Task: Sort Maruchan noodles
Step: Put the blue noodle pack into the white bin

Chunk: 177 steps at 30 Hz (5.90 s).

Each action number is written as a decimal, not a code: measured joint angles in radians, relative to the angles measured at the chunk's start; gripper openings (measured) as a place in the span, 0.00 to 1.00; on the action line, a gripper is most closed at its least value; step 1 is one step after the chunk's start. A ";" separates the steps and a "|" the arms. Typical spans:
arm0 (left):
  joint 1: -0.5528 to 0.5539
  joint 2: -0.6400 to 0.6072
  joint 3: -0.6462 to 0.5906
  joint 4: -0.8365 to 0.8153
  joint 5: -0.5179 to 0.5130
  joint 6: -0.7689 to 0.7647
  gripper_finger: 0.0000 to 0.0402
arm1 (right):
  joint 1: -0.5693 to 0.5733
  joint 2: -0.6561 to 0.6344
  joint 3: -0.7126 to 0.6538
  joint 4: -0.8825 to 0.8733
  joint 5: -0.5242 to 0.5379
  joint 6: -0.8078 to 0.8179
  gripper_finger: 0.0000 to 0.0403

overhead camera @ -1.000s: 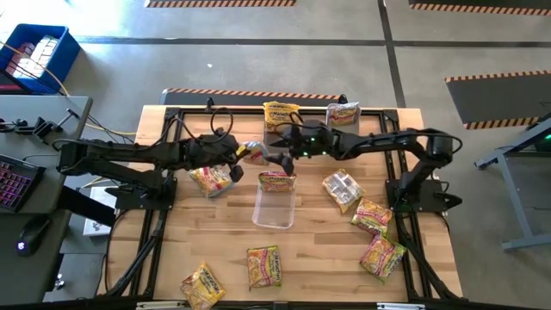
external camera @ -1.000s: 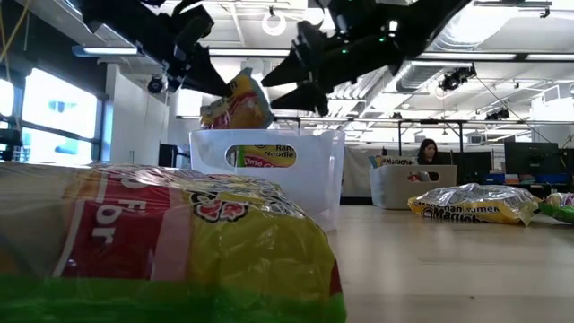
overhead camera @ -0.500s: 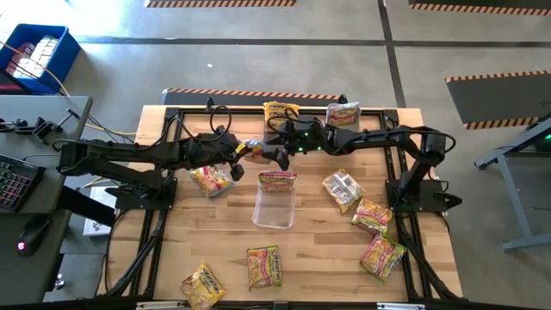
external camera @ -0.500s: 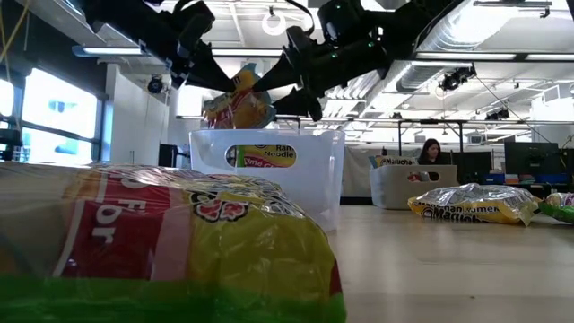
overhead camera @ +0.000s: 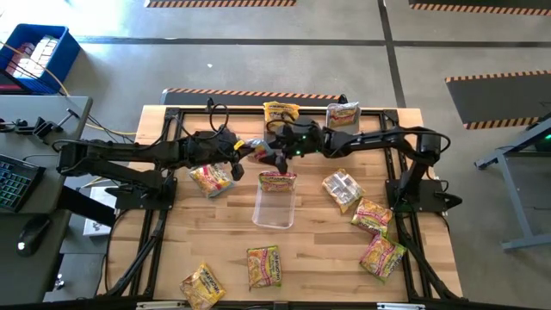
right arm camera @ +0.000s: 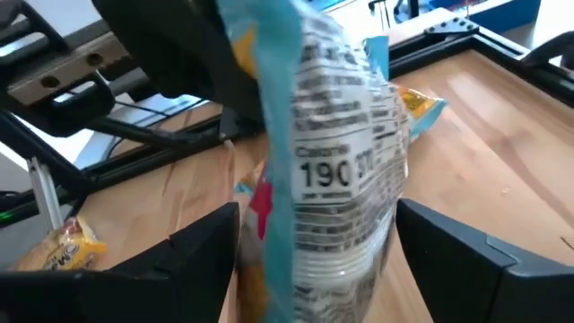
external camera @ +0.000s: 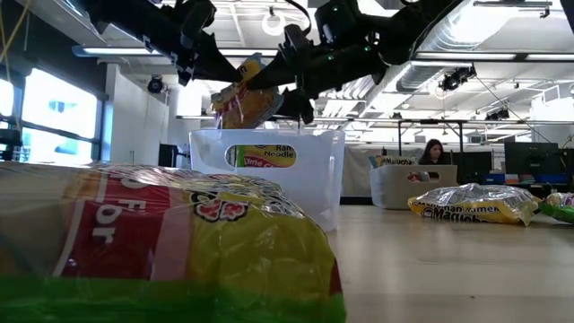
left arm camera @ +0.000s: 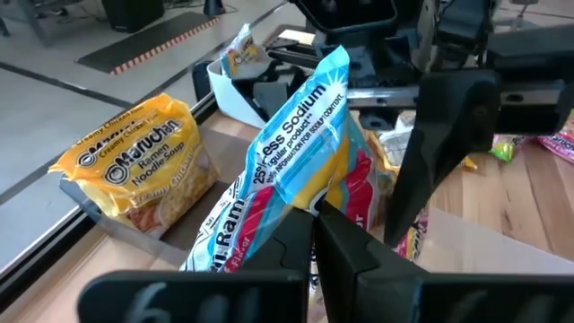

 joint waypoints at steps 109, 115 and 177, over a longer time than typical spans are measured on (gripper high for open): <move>0.251 0.009 -0.210 0.505 0.421 0.032 0.01 | -0.015 -0.438 0.075 -0.467 0.248 -0.536 0.75; 0.243 0.114 -0.084 0.353 0.421 0.097 0.01 | -0.015 -0.289 0.325 -0.760 0.183 -0.552 0.75; 0.262 0.194 -0.210 0.704 0.444 0.067 0.16 | -0.443 -0.109 0.526 -1.616 0.348 -0.800 0.09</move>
